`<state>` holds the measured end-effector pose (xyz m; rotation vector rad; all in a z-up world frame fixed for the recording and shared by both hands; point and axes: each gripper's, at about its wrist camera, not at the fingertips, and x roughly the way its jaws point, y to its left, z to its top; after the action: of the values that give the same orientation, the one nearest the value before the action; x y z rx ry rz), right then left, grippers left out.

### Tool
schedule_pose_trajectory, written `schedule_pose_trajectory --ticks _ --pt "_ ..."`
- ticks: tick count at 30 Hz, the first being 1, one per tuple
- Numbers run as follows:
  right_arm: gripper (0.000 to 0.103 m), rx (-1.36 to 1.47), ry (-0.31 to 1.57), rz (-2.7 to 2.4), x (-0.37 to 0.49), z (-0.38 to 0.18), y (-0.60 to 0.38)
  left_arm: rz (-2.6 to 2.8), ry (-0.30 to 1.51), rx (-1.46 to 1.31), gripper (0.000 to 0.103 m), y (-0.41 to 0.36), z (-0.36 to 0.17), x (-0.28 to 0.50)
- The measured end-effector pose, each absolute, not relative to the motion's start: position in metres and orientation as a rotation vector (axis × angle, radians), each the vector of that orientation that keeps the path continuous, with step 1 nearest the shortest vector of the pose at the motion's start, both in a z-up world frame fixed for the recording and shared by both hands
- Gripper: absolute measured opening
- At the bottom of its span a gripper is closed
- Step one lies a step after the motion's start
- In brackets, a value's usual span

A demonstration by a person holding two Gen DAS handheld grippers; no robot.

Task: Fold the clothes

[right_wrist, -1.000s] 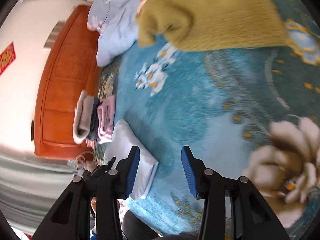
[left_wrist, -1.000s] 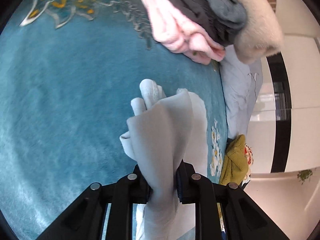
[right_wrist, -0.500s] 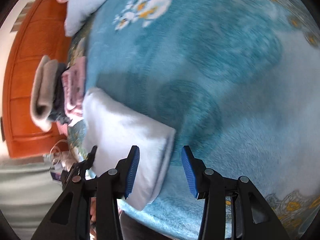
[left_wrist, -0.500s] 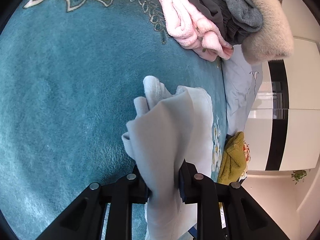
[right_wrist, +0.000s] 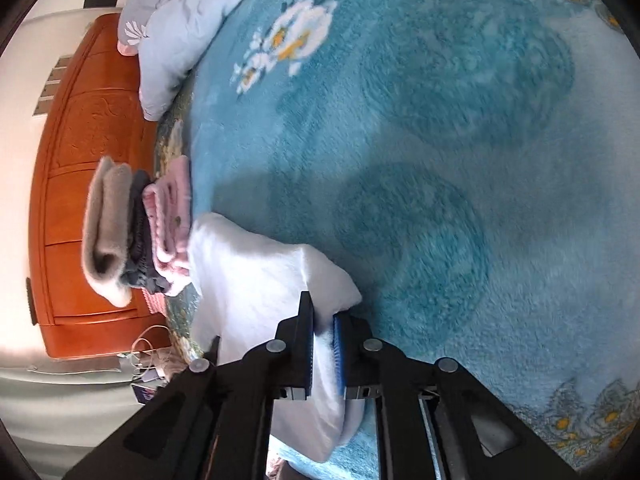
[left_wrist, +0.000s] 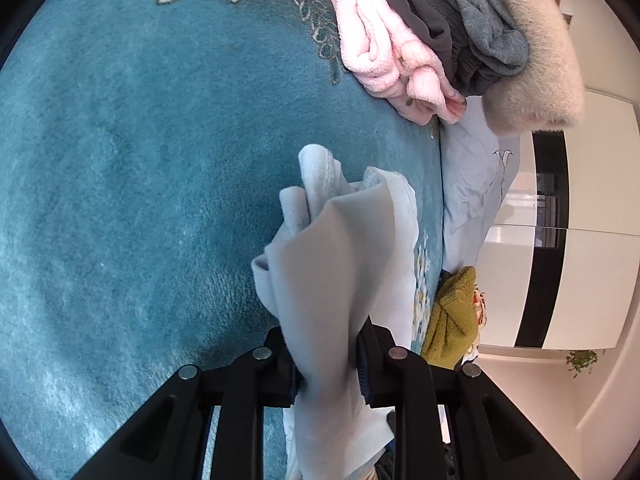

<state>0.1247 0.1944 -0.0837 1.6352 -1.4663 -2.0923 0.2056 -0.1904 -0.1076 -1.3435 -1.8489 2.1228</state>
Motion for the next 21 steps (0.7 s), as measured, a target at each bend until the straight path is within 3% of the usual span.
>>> schedule_pose_trajectory --ticks 7,11,21 --pt "0.007 1.603 -1.075 -2.189 0.060 -0.030 0.211 1.976 -1.876 -1.365 0.027 -0.147 -0.122 0.213" --pt "0.007 1.664 -0.908 -2.205 0.037 -0.032 0.218 1.958 -1.846 -1.401 0.029 -0.139 -0.118 0.209" --pt "0.010 1.658 -1.191 -2.102 0.042 -0.071 0.245 2.015 -1.640 -1.477 0.046 -0.178 -0.080 0.212"
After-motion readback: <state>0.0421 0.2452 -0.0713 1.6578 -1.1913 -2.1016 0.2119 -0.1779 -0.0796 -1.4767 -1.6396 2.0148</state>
